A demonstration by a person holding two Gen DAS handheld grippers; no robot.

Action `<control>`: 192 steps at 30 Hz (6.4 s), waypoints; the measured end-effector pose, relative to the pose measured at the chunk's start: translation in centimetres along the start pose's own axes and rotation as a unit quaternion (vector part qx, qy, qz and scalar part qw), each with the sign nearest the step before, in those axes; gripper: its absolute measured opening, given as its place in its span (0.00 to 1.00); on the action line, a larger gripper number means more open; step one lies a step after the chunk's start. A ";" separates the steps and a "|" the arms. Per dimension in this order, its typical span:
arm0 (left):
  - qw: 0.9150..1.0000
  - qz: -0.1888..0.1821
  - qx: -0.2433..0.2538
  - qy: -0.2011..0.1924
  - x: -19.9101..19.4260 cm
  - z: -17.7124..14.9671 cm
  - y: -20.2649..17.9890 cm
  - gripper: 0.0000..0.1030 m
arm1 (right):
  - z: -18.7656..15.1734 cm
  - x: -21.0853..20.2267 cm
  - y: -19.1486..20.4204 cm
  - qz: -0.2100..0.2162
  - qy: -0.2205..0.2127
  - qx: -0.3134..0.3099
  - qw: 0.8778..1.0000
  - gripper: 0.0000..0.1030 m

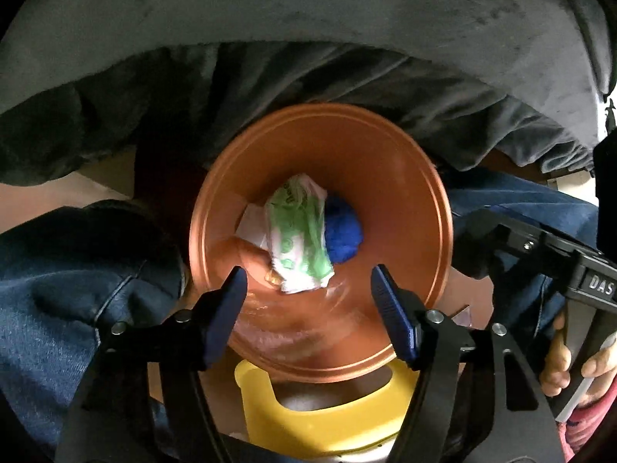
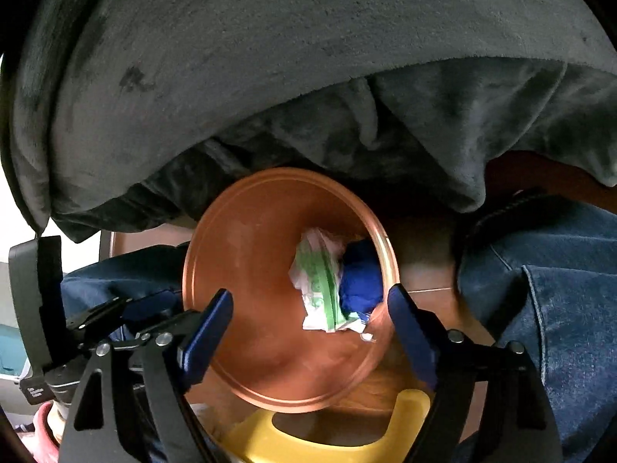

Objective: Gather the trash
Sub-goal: 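Drop the green bag and blue cloth into the orange bin with both tools, then grasp the white-blue cupcake box on the bed with the left tool, then hold the cupcake box in the left tool while the right tool grasps the white sachet, then release the cupcake box and white sachet into the orange bin with both tools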

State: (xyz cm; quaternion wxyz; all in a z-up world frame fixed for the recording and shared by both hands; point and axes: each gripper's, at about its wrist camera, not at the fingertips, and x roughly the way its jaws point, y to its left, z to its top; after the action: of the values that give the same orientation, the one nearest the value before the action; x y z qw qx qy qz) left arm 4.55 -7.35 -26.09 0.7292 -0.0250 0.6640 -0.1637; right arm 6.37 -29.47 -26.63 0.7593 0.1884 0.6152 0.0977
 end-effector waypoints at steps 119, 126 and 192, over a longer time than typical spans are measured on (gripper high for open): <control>0.959 0.008 -0.005 -0.285 -28.2 9.6 1.3 0.66 | 13.5 -20.4 17.1 0.004 -0.271 -0.173 0.947 0.11; 0.967 0.003 0.062 -0.245 -24.5 3.3 -2.8 0.67 | 1.8 -20.8 14.2 -0.053 -0.272 -0.195 0.941 0.11; 0.997 0.042 -0.018 0.061 2.8 0.8 -0.1 0.85 | -0.8 -1.6 4.7 -0.146 -0.080 -0.099 0.981 0.84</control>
State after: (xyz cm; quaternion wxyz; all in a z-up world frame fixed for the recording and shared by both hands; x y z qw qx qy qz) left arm 5.52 -8.31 -28.68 0.6931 0.0000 0.7105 -0.1218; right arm 5.60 -25.64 -23.40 0.8272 0.0282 0.5603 0.0310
